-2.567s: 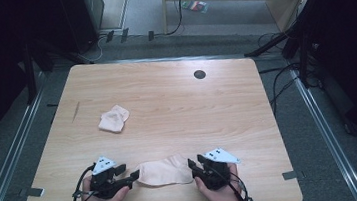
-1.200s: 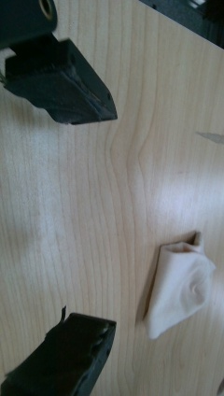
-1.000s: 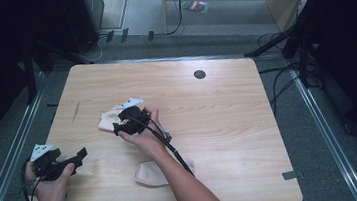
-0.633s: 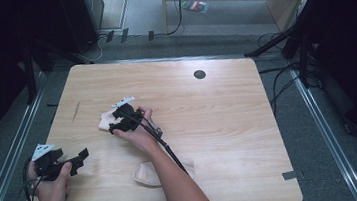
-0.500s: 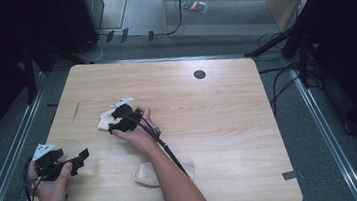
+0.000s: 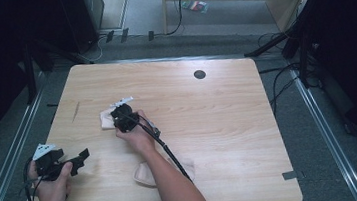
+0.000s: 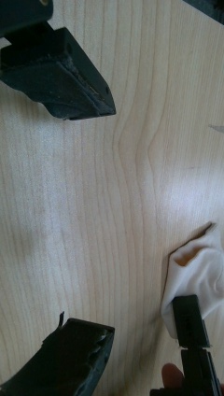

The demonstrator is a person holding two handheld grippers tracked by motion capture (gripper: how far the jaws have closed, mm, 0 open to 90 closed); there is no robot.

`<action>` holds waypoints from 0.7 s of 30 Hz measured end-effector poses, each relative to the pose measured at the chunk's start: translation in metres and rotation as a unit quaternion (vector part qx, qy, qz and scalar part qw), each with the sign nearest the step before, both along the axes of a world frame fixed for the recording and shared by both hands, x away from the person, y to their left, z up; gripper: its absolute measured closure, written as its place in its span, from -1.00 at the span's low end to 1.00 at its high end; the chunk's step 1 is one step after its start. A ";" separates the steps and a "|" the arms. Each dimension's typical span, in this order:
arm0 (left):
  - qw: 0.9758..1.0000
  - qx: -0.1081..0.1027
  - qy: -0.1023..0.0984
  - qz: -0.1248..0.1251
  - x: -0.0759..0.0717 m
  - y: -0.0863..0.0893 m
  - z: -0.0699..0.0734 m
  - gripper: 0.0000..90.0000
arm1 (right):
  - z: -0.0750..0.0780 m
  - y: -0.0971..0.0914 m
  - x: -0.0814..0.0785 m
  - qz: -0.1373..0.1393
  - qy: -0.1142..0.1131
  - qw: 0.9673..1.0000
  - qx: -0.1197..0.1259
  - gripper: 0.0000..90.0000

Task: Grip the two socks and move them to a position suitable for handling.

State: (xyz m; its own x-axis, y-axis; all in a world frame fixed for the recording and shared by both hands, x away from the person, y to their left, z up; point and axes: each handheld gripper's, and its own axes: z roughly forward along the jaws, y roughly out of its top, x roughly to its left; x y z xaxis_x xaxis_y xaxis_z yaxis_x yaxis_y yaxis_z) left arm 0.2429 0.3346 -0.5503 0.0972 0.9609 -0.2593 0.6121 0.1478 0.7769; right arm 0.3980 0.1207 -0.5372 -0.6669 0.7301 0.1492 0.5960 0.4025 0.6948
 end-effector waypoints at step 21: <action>1.000 0.010 0.002 0.001 0.002 -0.001 0.000 -1.00 | 0.087 -0.101 -0.044 -0.041 -0.065 0.996 0.054 0.93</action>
